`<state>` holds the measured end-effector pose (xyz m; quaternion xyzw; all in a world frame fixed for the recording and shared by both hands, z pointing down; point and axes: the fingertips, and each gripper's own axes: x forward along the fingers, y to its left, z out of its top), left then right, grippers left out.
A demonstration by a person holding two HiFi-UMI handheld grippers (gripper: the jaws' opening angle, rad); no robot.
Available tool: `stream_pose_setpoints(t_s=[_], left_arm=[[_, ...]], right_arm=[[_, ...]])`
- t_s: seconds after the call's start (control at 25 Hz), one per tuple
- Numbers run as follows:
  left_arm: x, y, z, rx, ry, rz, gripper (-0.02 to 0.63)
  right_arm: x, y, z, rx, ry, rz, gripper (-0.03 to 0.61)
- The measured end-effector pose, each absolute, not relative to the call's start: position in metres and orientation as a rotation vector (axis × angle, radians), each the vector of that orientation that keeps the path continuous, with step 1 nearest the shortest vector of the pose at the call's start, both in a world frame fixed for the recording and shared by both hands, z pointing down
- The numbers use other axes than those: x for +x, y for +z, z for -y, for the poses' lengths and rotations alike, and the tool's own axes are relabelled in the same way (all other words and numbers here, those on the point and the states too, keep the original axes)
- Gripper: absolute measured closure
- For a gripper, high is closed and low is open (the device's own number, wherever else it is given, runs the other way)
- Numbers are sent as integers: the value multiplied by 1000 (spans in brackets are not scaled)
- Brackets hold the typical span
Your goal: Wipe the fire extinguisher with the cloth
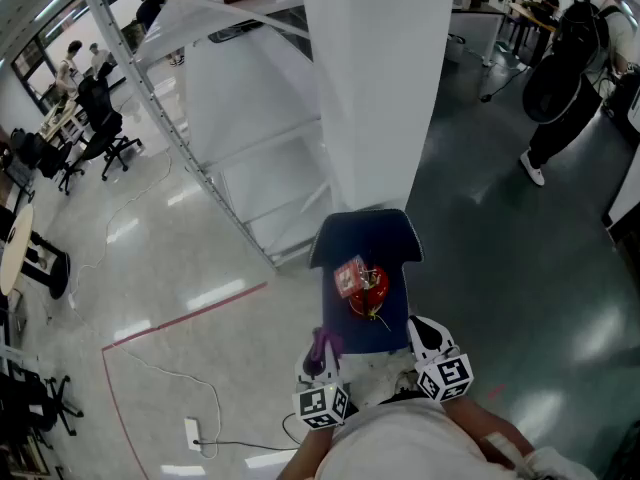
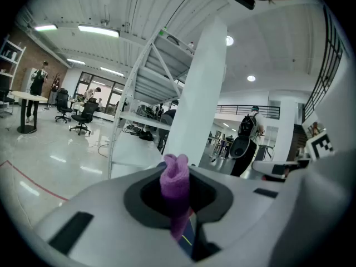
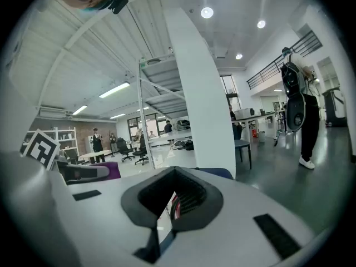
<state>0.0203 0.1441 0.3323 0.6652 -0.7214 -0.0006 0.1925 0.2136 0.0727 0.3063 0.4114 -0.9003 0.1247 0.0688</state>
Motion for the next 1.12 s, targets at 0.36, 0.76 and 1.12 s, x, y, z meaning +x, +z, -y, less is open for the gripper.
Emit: stream_pose_setpoints(t_s=[0.36,0.76,1.12], left_arm=[[22,325,-151,1879,-16,2014,563],[31,335,-149,1887,-24,1984,563],[2,361,-143,1917,-4,1952,563]], right_arm=[[203,303,-81,1208,365,2715,566],[200,310,-85,1189,386,2708,566],[158,343,-90,1184,417,2706,566]])
